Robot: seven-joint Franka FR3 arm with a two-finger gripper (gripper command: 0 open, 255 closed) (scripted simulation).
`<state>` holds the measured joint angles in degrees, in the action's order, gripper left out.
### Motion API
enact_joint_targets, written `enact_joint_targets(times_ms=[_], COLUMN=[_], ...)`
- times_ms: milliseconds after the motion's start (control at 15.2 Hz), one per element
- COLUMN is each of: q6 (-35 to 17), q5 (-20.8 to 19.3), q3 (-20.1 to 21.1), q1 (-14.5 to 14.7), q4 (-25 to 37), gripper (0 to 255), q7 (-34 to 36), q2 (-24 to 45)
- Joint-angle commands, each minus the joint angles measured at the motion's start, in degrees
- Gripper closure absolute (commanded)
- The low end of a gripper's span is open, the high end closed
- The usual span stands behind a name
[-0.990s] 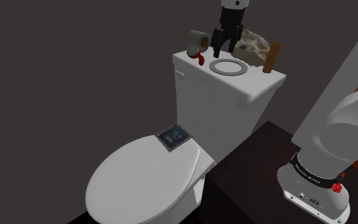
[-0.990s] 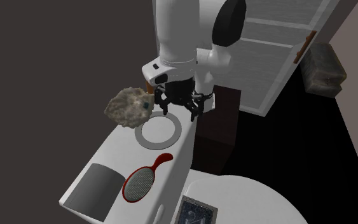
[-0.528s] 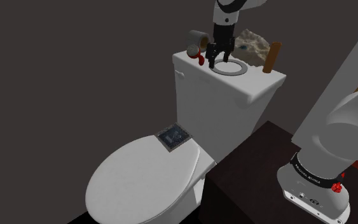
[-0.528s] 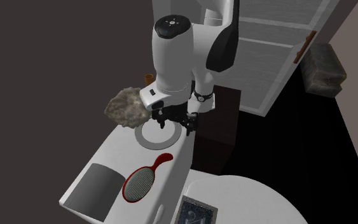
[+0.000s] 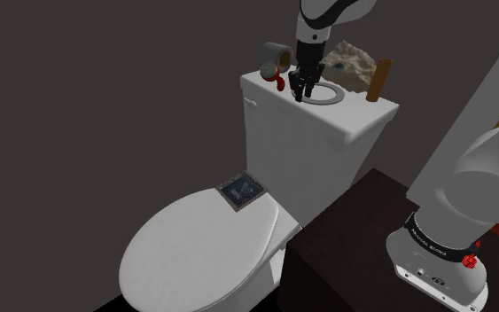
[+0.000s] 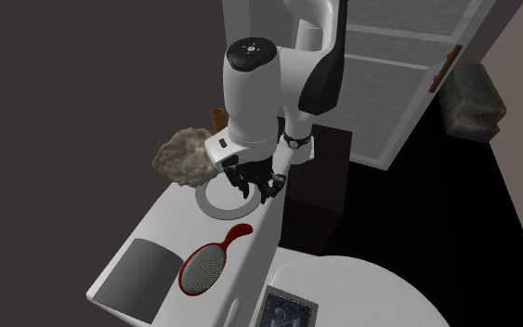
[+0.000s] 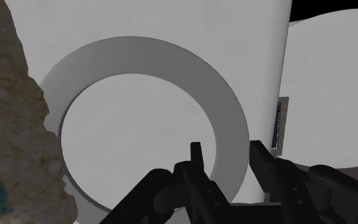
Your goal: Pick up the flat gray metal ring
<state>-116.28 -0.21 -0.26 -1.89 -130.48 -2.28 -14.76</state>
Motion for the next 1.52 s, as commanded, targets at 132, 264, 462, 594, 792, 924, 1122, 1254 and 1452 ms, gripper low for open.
enact_joint_targets(times_ms=[132,264,462,594,792,924,1122,1254,1452], q6=[0.1,0.2,0.7,2.3,4.6,6.2,8.5,10.1,11.7], q5=[0.1,0.1,0.1,0.1,0.1,0.1,0.2,0.2,0.2], q3=[0.0,0.1,0.1,0.1,0.1,0.1,0.1,0.1,0.1], q1=[0.0,0.1,0.1,0.1,0.1,0.1,0.1,0.1,0.1], q4=[-0.4,-0.4,0.1,1.3,3.1,4.4,6.4,7.8,9.4], gripper=[255,255,255,255,255,255,255,255,255], q7=[-0.1,0.0,0.0,0.0,0.0,0.0,0.0,0.0,0.0], q2=[0.0,0.0,0.0,-0.4,-0.9,-1.2,-1.5,-1.7,-1.8])
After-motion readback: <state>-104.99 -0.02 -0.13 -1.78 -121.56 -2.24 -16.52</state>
